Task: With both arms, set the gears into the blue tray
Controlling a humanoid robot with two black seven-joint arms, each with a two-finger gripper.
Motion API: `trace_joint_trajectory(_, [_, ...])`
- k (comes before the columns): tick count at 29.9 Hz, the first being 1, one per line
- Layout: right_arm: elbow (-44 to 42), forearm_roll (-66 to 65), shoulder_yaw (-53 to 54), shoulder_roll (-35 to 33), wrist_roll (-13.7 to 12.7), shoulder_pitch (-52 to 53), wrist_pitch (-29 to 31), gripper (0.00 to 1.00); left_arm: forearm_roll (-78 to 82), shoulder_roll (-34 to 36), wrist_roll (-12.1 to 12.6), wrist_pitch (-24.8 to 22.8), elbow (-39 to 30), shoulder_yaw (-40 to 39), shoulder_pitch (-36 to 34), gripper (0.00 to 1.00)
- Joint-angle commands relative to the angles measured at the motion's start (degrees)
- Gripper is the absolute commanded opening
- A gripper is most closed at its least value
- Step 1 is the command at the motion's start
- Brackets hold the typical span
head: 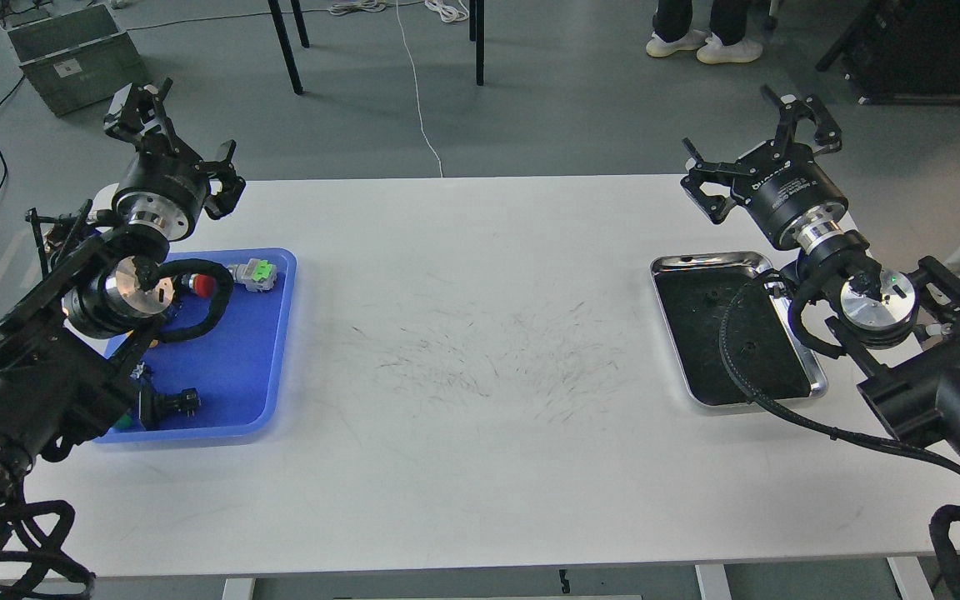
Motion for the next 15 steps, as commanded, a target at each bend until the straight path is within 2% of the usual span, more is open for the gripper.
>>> trace_joint_trajectory(1, [-0.02,-0.01,0.00,0.01,0.00,0.08,0.00,0.99,0.03,-0.04,-0.13,0.15,0.00,0.03,0.13,0.99])
trace_joint_trajectory(15, [-2.12,-0.09,-0.71,-0.16,-0.09,2.02,-0.26,0.99,0.03,-0.04,-0.04,-0.20,0.26,-0.15,-0.31,0.99])
